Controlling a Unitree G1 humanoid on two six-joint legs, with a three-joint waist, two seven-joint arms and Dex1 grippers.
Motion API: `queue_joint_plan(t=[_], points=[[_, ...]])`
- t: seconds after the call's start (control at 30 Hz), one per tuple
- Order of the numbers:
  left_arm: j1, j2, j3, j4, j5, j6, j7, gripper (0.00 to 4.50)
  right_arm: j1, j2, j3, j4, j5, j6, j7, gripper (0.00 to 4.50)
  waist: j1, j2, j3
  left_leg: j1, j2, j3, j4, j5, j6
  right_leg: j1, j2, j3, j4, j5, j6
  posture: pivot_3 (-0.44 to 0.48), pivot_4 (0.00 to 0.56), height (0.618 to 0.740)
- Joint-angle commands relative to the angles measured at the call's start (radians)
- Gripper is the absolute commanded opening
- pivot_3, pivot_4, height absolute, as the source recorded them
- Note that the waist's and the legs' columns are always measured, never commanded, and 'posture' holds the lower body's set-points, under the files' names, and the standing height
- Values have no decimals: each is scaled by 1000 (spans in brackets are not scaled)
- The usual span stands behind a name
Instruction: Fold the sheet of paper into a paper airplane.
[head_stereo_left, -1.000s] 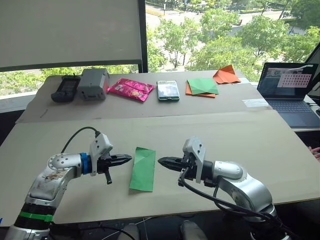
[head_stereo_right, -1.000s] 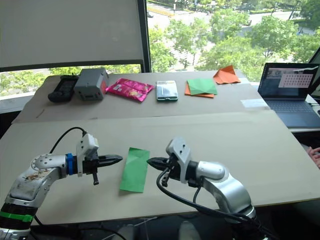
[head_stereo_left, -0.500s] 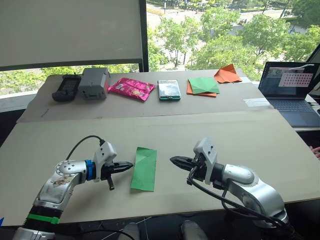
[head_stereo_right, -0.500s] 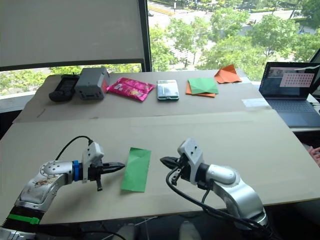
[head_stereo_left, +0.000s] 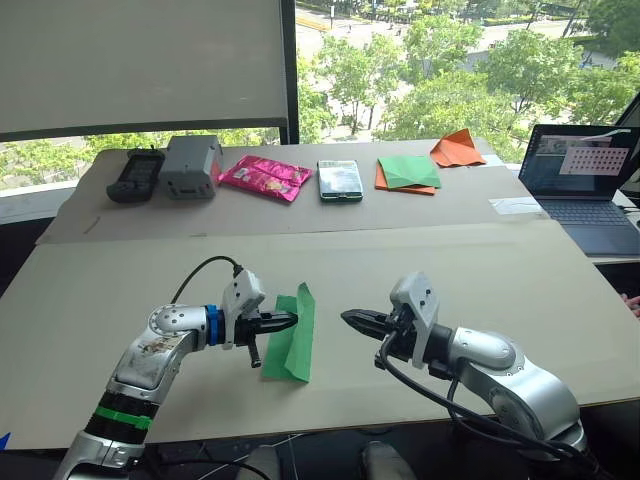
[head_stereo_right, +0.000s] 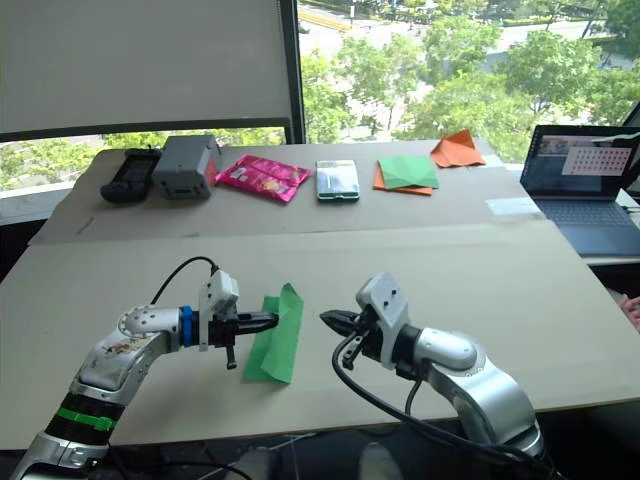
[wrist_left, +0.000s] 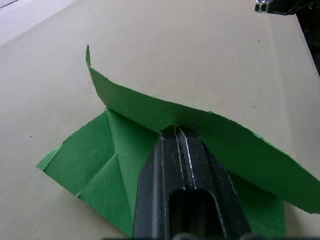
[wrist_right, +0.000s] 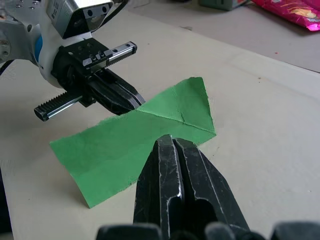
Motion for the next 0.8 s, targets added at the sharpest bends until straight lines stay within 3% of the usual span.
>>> queue_joint_plan(t=[0.03,0.43,0.8], points=[[-47,-48,-48,20,32,-23,20,0,-64,15,-23,-49,51,25,-20,82,-1,0,0,0,0,0,0,0,0,0,0,0,0,0,0,0,150,732],[-50,-47,-57,37,58,-47,22,0,-80,20,168,138,-74,9,-48,82,-1,2,-1,0,0,0,0,4,7,1,1,1,3,1,2,0,150,732],[72,51,1,42,63,-46,38,0,1,-10,238,230,-184,-51,-39,82,-7,1,-1,2,0,0,0,4,7,0,1,2,7,1,2,0,150,732]])
